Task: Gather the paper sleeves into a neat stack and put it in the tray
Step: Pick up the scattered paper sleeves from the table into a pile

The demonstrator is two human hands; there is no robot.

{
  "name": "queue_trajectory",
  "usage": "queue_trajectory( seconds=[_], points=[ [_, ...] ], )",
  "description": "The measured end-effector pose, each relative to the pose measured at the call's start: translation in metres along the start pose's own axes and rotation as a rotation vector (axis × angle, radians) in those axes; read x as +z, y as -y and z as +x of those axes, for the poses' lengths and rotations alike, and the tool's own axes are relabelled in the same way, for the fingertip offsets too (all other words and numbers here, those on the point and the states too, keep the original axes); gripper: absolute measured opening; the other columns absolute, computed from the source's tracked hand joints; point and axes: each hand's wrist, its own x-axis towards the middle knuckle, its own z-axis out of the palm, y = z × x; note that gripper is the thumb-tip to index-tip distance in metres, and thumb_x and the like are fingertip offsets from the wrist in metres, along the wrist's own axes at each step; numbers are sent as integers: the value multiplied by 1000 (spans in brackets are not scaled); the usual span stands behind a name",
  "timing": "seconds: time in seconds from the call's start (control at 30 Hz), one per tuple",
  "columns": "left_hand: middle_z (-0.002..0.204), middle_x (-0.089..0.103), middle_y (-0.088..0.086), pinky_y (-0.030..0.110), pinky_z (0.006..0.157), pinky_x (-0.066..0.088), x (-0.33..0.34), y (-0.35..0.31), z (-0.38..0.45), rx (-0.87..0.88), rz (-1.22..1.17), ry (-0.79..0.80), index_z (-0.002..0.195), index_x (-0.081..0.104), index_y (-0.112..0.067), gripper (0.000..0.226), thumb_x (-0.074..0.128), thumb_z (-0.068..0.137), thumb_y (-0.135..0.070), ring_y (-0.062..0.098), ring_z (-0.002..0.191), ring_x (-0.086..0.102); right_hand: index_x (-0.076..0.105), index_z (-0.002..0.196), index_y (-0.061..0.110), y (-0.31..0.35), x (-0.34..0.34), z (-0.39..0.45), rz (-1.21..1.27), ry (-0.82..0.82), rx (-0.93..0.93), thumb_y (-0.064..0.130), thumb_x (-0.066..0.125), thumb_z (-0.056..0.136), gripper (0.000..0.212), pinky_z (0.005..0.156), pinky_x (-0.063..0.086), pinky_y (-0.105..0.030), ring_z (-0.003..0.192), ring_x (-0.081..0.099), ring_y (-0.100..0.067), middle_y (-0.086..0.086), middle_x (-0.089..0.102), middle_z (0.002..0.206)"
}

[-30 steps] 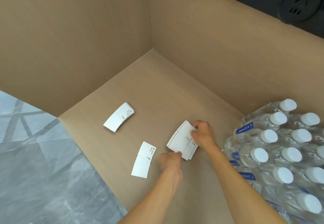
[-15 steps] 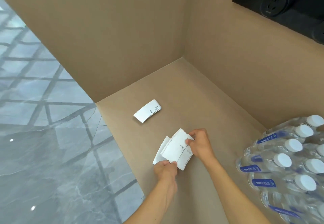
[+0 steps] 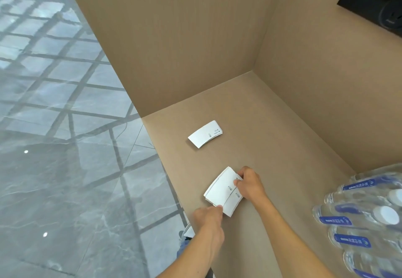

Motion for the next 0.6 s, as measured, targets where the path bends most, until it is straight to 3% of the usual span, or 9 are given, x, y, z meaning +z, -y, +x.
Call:
queue_trajectory(
  seconds=[0.1,0.2,0.33,0.43,0.5,0.6],
  points=[
    [70,58,10,28,67,43,-1,1,6,3,15,12,68,54,-6,21,71,78,2,25,68,51,60,96,8,-2,2,1,41,-6,9,8,58,86,10,76,51,-36,96,63,-31,-2,63,92],
    [70,61,9,23,59,43,-3,0,9,53,51,19,73,60,-5,15,73,79,-1,21,62,52,60,92,10,-7,1,-1,158,-6,25,5,61,85,8,66,46,-29,88,61,-26,-1,63,91],
    [75,67,4,24,57,45,-4,-15,10,199,155,39,83,65,-9,12,76,79,-8,19,67,60,62,101,6,-17,-8,-7,415,-38,85,4,65,86,15,74,51,-32,90,64,-25,-7,67,98],
    [83,70,0,23,57,43,1,-29,10,279,253,152,92,59,-16,19,73,82,-8,11,69,62,65,102,2,-27,-17,-17,587,-61,112,2,64,89,13,71,51,-31,84,64,-23,-9,68,93],
    [93,75,8,23,62,48,8,-35,11,320,354,268,97,65,-10,14,72,85,-8,14,72,64,66,96,-3,-35,-23,-27,660,-91,120,0,63,90,8,69,49,-32,78,61,-24,-11,67,86],
    [94,75,14,37,82,55,18,-39,8,389,480,391,98,69,-2,17,74,84,-11,23,79,65,63,93,-8,-51,-30,-48,752,-177,147,-2,63,89,7,69,47,-32,75,59,-22,-9,65,81]
  ],
)
